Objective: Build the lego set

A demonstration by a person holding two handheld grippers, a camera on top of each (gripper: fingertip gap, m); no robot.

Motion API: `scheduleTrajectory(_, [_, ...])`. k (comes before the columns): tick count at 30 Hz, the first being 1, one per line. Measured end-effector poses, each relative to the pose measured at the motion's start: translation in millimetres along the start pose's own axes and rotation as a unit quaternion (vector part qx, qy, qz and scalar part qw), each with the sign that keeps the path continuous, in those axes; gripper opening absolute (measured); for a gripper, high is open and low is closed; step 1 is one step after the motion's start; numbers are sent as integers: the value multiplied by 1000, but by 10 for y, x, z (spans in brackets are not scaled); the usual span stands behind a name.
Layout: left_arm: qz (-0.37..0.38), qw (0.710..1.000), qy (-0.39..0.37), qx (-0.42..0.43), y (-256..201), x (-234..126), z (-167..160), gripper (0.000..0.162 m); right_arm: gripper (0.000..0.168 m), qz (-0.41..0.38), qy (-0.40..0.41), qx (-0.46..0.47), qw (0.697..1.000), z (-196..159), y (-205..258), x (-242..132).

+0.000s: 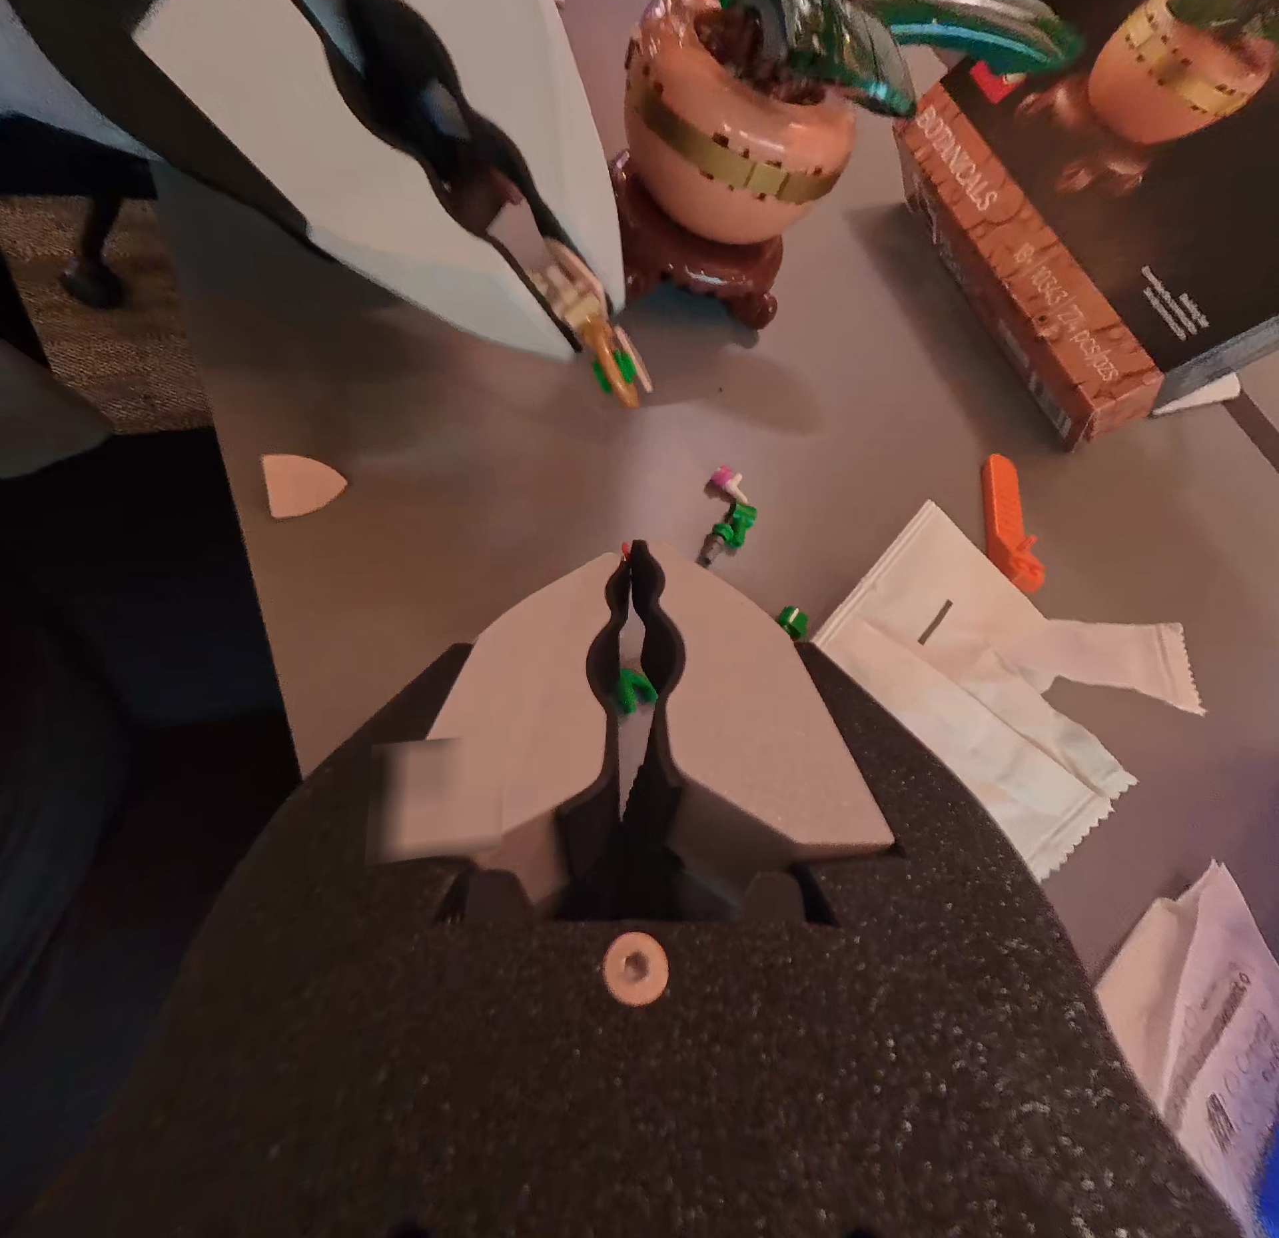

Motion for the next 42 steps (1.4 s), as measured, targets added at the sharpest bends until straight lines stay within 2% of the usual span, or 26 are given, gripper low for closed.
scheduleTrajectory(1, [2, 1000, 3, 5, 0, -1, -7, 9, 0, 8, -9, 1, 1000, 29, 21, -1])
scheduleTrajectory(5, [0, 1000, -10, 1, 0, -19, -1, 9, 4, 28, 7, -19, 999, 27, 111, 65])
scheduleTrajectory(8, [-3, 1000, -31, -3, 2, -53, 26, 9, 22, 20, -15, -14, 1000, 99, 93, 74])
scheduleTrajectory(12, [-16, 999, -32, -6, -22, -50, 17, 9, 22, 10, -101, 8, 995, 376, 18, -48])
scheduleTrajectory(15, [-26, 999, -38, -7, -58, -29, 53, 9, 18, -10, -112, -55, 992, 463, 44, -54])
scheduleTrajectory(17, [-27, 999, -40, -10, -65, -24, 70, 9, 7, -20, -100, -114, 988, 439, 87, -17])
scheduleTrajectory(18, [-26, 999, -39, -16, -58, -29, 64, 9, 7, -33, -101, -134, 985, 444, 84, -9])
scheduleTrajectory(22, [-43, 985, -107, -128, 37, -99, 161, 9, 6, -123, -154, -191, 962, 582, 37, -91])
scheduleTrajectory(26, [-71, 949, -178, -251, 108, -149, 235, 9, 6, -242, -168, -269, 917, 695, 19, -163])
scheduleTrajectory(29, [-77, 902, -249, -344, 221, -243, 245, 9, 5, -262, -186, -244, 915, 740, 47, -226])
scheduleTrajectory(30, [-85, 895, -255, -357, 225, -256, 225, 8, 4, -261, -177, -234, 920, 702, 57, -205])
scheduleTrajectory(32, [-76, 910, -223, -342, 227, -245, 168, 9, 5, -244, -166, -191, 936, 618, 63, -171])
scheduleTrajectory(34, [-48, 949, -133, -282, 204, -190, 60, 9, 5, -218, -168, -148, 950, 564, 44, -187])
scheduleTrajectory(36, [-38, 976, -24, -212, 129, -91, -84, 9, 5, -171, -164, -91, 967, 496, 27, -192])
scheduleTrajectory(39, [-29, 991, 80, -108, 12, 80, -211, 12, 5, -88, -127, 34, 987, 350, -38, -155])
scheduleTrajectory(42, [-36, 989, 129, -63, -70, 207, -285, 27, 5, -36, -98, 113, 988, 303, -111, -174])
Point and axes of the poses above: each gripper's, where its closed fingertips meet, x out along the fingers, z out of its top, y = z × x across the jaws, the point moved 2 cm from there along -x, back along the fingers, and after that the axes turned 15 degrees about -z, right-handed, at the moved point
